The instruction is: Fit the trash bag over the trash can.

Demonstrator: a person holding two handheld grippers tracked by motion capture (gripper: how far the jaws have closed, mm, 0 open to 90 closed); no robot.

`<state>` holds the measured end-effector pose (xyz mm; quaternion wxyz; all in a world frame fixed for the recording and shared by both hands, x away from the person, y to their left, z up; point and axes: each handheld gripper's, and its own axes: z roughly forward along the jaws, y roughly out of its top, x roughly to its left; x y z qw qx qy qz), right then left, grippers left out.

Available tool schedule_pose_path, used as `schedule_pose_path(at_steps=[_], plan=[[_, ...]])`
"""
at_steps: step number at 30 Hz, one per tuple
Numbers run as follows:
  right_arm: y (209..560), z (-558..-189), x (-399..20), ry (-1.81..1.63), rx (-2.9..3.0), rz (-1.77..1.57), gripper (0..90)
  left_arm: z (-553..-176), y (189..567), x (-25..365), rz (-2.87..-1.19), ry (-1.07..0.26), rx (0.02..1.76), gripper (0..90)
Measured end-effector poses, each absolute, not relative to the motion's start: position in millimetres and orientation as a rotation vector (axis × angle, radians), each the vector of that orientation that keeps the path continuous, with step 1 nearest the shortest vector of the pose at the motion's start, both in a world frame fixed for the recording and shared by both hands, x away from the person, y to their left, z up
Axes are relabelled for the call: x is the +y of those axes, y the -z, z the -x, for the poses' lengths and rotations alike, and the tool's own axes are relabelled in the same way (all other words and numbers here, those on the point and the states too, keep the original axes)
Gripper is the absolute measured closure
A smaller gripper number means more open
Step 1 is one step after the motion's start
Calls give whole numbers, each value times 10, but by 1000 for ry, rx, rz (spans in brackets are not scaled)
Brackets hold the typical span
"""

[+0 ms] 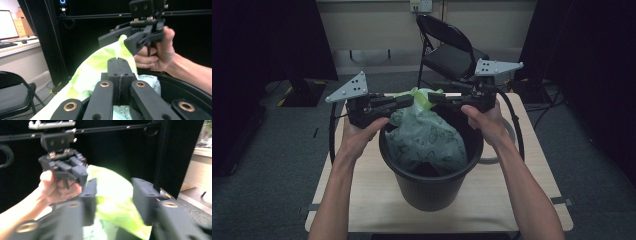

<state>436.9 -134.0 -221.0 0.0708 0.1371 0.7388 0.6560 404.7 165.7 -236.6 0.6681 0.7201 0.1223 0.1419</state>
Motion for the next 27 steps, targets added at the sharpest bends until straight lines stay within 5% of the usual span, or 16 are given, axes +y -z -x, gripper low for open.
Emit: schedule_pose_path(at_steps=[4, 6, 8, 13, 16, 19, 24, 27], plan=[[2202, -4346, -1304, -1948, 2237, -370, 878, -4063, 2374, 1635, -1620, -304, 270, 900], [2189, -4341, -1292, -1940, 2223, -377, 893, -4063, 2375, 1612, -1617, -302, 269, 853], [2175, -4346, -1286, -1939, 2213, -389, 897, -4060, 2371, 1596, -1616, -316, 286, 670], [2147, -4334, -1257, -1935, 2193, -403, 900, -4083, 2343, 1567, -1608, -330, 317, 396], [2123, -4311, -1212, -1936, 2192, -398, 900, -4113, 2322, 1530, -1619, -330, 329, 340], [2109, -4289, -1168, -1925, 2197, -385, 900, -4137, 2314, 1489, -1648, -325, 327, 408], [2109, -4298, -1162, -1911, 2195, -396, 900, -4135, 2333, 1501, -1661, -327, 314, 824], [2112, -4317, -1201, -1896, 2179, -419, 900, -4113, 2345, 1549, -1634, -331, 304, 899]])
